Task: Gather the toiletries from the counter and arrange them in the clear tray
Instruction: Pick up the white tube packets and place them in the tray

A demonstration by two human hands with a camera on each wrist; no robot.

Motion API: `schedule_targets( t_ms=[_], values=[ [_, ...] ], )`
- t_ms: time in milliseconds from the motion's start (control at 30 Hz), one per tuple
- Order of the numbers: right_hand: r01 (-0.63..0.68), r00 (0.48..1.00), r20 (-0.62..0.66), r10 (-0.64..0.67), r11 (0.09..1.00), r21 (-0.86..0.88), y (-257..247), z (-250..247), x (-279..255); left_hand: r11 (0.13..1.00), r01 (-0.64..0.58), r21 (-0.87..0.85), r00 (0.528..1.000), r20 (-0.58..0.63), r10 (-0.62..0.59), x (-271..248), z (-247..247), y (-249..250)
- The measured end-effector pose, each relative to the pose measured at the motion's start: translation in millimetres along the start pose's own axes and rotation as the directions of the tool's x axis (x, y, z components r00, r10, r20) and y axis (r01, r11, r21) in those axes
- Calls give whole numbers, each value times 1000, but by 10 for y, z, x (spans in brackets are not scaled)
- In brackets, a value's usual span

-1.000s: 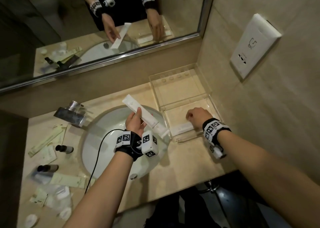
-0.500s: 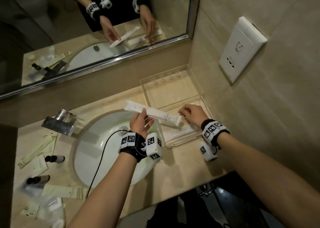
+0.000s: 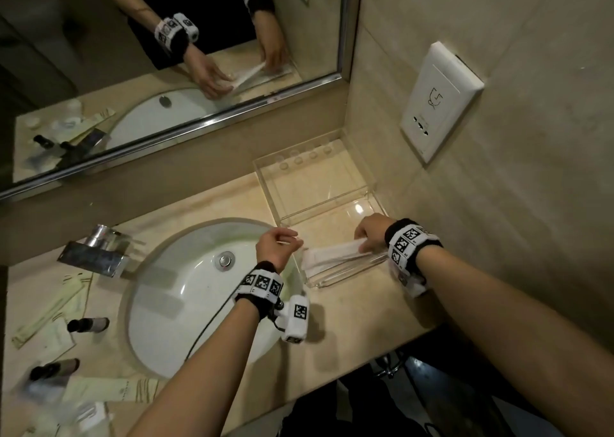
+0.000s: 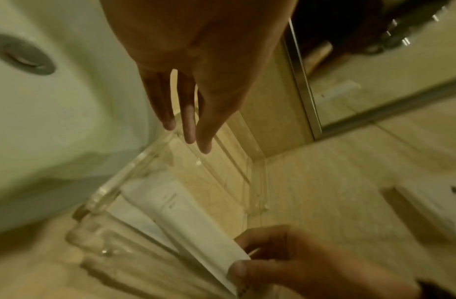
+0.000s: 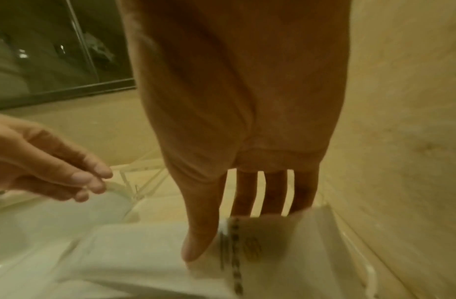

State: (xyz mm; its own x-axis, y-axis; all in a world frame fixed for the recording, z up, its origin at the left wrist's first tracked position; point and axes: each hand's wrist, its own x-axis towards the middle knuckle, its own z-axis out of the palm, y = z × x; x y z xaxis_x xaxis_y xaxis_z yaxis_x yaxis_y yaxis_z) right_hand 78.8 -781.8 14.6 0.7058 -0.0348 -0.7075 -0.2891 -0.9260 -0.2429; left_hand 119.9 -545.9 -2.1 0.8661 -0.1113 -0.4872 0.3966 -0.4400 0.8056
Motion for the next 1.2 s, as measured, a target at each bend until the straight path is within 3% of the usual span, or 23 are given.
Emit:
schedule_targets(
  t_ms=[133,300,500,900,1100,1200],
  values=[
    [10,998,-58,-9,1000,5,15,92,13,950,-151,275,973,211,94,-7,164,-3],
    [57,988,-143,-53,998,28,49,178,30,810,-238,536,947,315,70,-26,313,-74],
    [7,989,-148,-7,1000,0,121,215,20,780,-246,575,953,288,88,-80,376,-155],
    [-92,984,-140,106,991,101,176,236,1,725,-302,619,946,290,146,-95,447,-212],
    [-67,984,-156,89,988,141,184,215,-29,757,-289,586,951,263,160,-108,423,-227],
    [-37,971,-223,85,976,213,146,200,-42,790,-287,541,955,221,196,-127,353,-195]
  ],
)
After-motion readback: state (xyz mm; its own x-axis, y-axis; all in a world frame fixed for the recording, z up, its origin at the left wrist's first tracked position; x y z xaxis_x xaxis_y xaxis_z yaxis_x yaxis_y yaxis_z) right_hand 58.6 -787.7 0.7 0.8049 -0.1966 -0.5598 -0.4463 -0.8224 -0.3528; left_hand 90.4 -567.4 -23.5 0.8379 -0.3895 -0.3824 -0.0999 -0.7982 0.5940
